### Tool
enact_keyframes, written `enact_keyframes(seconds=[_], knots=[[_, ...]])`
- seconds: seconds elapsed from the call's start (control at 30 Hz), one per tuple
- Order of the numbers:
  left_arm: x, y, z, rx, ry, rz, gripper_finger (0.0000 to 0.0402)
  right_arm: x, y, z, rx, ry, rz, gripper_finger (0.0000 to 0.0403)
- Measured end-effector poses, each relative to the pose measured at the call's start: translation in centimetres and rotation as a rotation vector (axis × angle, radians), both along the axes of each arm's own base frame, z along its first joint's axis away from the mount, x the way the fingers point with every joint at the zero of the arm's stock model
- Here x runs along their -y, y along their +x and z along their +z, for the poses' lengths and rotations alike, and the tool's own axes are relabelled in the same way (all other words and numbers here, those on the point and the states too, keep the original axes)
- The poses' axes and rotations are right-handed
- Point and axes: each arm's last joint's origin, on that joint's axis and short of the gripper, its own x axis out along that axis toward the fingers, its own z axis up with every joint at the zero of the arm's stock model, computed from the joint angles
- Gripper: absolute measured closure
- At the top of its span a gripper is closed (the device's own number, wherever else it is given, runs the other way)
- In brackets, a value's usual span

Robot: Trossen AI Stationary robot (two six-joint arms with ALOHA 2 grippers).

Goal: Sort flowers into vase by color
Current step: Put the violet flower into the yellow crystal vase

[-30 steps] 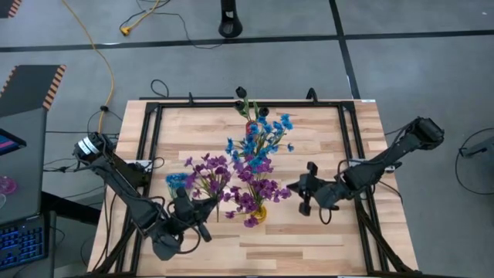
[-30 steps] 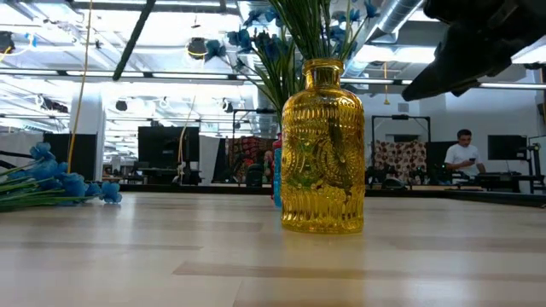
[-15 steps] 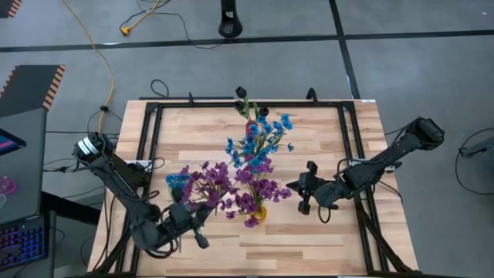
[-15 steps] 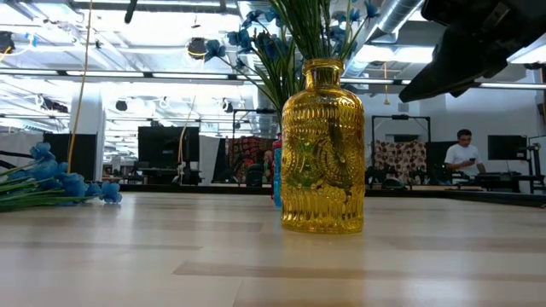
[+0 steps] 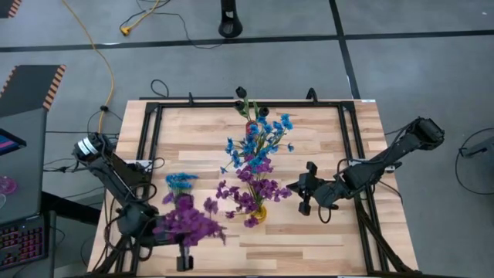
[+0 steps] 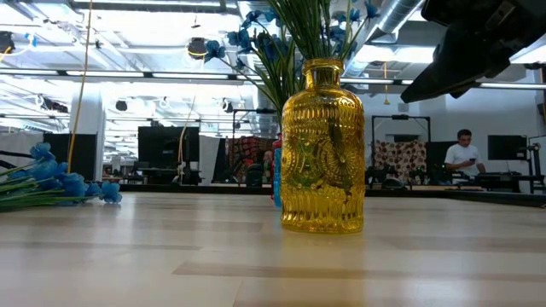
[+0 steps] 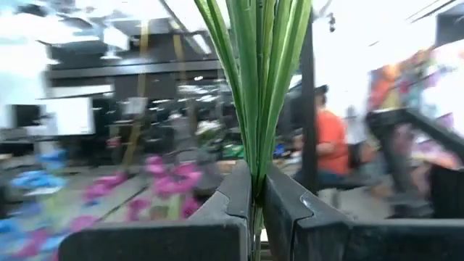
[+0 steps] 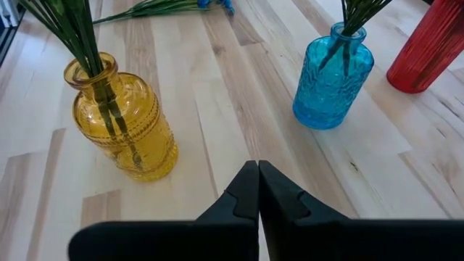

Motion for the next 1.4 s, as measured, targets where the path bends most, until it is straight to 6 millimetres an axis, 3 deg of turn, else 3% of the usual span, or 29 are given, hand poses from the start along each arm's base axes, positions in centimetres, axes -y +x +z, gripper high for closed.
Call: enact_keyframes(seconds=[0.23,0.43,0.7,0.9,1.4], knots=[[-0.8,3.1,-1.8,0.012,0.013,-0.132,0.0402,0.0,0.0,0.0,0.0,0.0,0.0,0.0371],[-0.9,5.0,-3.6,0.005,0.208,-0.278,0.0402,0.0,0.0,0.0,0.0,0.0,0.0,0.037],[-1.4,7.0,-5.6,-0.005,0.298,-0.367,0.0402,0.0,0.0,0.0,0.0,-0.001,0.0,0.037],[-1.8,8.5,-7.6,-0.045,0.416,-0.334,0.0402,0.0,0.0,0.0,0.0,0.0,0.0,0.037],[-4.6,10.3,-7.8,-0.075,0.453,-0.236,0.0402,0.0,0.0,0.0,-0.001,-0.001,0.0,0.037]])
